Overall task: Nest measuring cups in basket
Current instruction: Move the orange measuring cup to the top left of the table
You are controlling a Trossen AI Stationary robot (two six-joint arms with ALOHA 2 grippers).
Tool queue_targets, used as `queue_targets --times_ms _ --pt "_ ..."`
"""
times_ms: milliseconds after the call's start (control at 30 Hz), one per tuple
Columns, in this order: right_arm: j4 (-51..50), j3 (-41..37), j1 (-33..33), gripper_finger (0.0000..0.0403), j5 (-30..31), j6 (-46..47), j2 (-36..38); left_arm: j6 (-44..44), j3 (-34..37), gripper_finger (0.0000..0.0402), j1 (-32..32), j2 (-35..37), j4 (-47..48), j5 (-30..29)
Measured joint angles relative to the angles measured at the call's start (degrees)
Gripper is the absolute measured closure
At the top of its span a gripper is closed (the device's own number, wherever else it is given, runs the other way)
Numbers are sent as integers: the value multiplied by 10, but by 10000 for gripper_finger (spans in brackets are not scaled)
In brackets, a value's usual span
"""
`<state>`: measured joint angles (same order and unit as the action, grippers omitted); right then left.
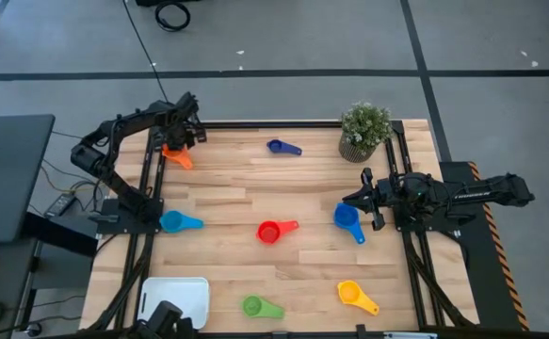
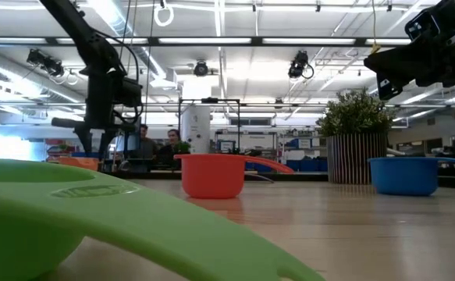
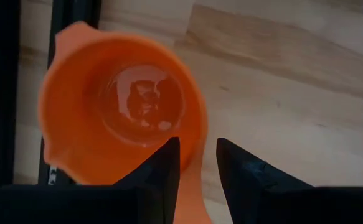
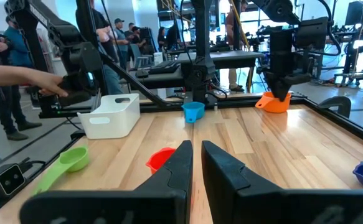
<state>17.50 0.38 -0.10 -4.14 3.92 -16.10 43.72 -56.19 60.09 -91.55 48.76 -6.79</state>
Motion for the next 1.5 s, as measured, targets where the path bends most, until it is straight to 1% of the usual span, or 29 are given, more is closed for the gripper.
queue_targets --times_ms 200,400,533,633,733,900,1033,1200,1367,1500 --pt "0 0 0 362 0 0 0 -11 4 288 2 -2 -12 0" --pt "0 0 0 362 0 0 0 -12 4 291 2 -20 -14 0" --pt "0 0 0 362 0 0 0 -15 4 314 2 -29 -14 -11" --pt "0 0 0 362 0 0 0 -23 4 347 1 -30 -13 -13" --pt "0 0 0 362 0 0 0 -52 3 383 0 -30 1 -9" --pt "0 0 0 362 0 0 0 -116 3 386 -12 -30 30 6" --pt "0 0 0 362 0 0 0 -157 3 387 -41 -30 60 11" --pt "0 0 0 362 0 0 0 -221 3 387 -96 -30 59 10" --pt "0 0 0 362 0 0 0 -271 3 388 -163 -30 53 10" --pt "0 0 0 362 0 0 0 -284 3 388 -224 -30 44 10"
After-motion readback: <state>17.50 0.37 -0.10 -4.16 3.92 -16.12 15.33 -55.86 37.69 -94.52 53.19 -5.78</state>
